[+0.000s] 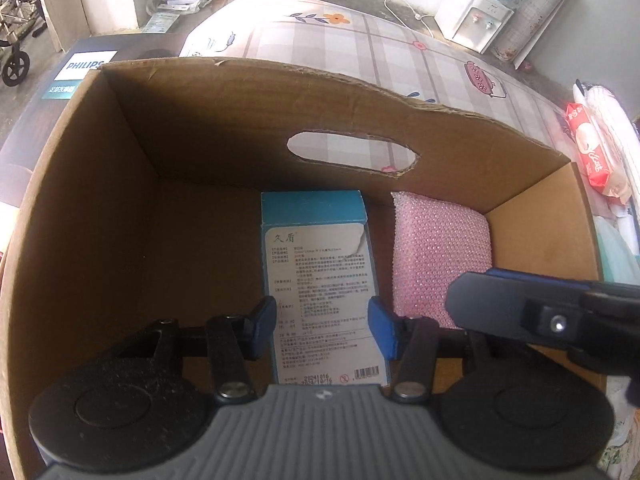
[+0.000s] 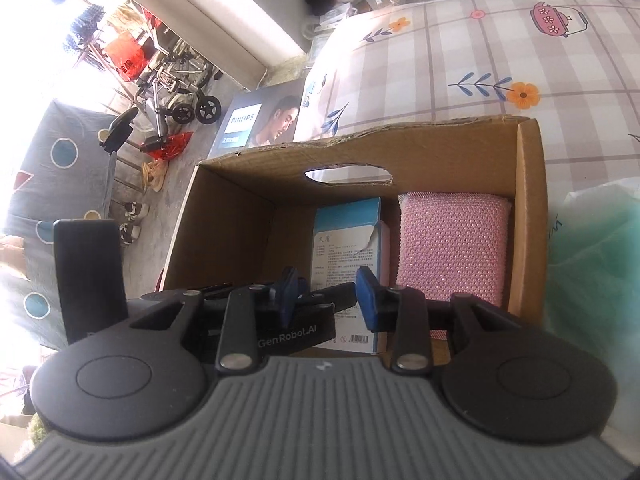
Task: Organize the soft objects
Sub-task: 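Carry the medicine box with the right tool into the box beside the pad, then reach the right tool to the white cotton-swab bag and grasp it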
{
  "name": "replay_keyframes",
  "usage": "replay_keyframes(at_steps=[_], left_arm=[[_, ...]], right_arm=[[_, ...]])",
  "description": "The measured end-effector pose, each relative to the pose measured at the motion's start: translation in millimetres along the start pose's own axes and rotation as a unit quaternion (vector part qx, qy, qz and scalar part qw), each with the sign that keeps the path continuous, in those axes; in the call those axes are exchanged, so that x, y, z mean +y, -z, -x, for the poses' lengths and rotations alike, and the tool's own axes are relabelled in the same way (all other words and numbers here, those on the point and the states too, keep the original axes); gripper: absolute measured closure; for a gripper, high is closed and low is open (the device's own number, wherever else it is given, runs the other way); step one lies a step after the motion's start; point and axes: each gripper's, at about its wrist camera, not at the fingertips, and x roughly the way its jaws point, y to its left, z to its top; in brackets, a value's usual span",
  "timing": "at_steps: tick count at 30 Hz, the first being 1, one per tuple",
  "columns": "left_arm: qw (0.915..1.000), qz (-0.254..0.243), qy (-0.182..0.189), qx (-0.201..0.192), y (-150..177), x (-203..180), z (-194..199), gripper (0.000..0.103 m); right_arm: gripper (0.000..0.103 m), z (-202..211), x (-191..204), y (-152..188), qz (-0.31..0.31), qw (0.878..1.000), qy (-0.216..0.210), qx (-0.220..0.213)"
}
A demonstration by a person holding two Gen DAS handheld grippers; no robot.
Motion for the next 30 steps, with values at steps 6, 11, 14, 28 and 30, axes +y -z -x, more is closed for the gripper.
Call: replay_keyframes(at_steps=[6,11,14,28,30], left_arm=[[0.9996,-0.024,0.011,-0.014,-2,-13,-4,0.052],[0.9998,-0.014,0.001,-0.014,1,-20,-1,0.052],[0.9997,0.005,-0.003,-0.024,-2,-9,3,0.042],[0.9974,0.068,0.013,-0.021,-10,-3,-14,0.039],[0.9977,0.063,0.006,-0.023,-9,-7,-13,0.038]], right_arm=[[0.071,26,-8,5,0.001,1.0,-0.01,-0.023],[0.071,46,-16,12,-0.01,0.999,-0.026,-0.037],[0.071,65,-21,19,-0.018,0.997,-0.049,-0.058],[0.068,158,-101,92,-0.073,0.987,-0.065,-0.131],[0.068,169,-118,103,-0.087,0.985,-0.056,-0.138]])
